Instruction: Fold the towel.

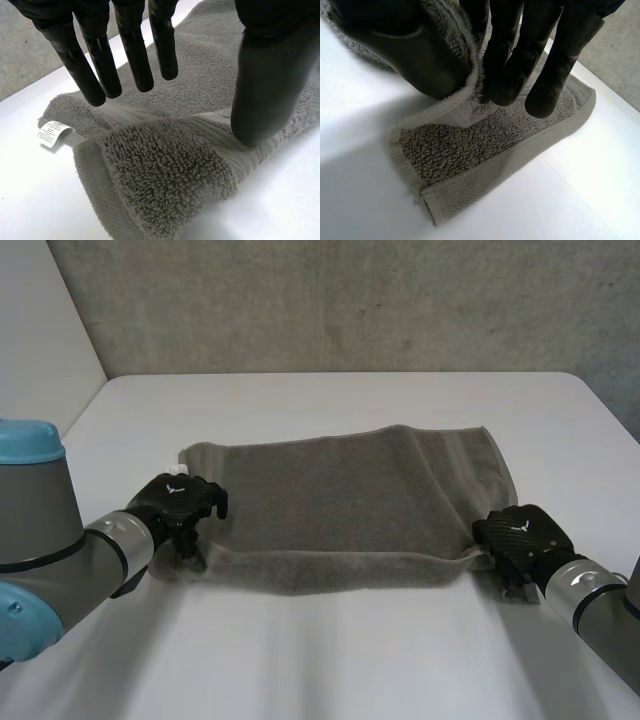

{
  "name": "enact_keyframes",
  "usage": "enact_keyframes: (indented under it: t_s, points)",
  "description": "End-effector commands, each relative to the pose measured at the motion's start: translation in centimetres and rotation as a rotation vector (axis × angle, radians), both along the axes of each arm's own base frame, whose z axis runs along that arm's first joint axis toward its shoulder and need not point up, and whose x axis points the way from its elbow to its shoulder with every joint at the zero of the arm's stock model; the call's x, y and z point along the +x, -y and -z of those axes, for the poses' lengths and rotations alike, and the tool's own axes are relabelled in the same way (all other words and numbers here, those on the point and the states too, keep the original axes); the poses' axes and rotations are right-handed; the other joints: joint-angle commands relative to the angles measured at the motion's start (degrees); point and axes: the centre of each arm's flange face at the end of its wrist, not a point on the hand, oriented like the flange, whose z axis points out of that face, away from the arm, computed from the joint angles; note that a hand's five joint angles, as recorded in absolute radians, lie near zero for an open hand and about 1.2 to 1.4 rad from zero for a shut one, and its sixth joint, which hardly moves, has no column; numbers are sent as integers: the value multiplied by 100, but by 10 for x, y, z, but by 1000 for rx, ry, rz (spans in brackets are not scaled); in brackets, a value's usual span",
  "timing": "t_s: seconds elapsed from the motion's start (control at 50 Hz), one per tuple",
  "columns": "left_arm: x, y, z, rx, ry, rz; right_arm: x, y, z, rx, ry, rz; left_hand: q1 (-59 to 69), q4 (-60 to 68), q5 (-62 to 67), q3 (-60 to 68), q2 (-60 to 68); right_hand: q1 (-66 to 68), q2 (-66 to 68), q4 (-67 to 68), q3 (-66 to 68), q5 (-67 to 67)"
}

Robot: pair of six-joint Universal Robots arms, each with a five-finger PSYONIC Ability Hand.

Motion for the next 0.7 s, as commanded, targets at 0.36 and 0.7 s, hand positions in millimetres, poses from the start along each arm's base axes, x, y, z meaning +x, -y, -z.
enact_keyframes:
  t_s: [0.36,0.7]
  points:
    - [6,7,20,-1,91,-101,-2,2,1,2,-1,7,580,565,-443,594,573,506,395,315,339,328]
    - [9,-6,20,-3,108,-123,-3,2,0,-1,0,11,4245,4230,3222,4259,4238,506,395,315,339,328]
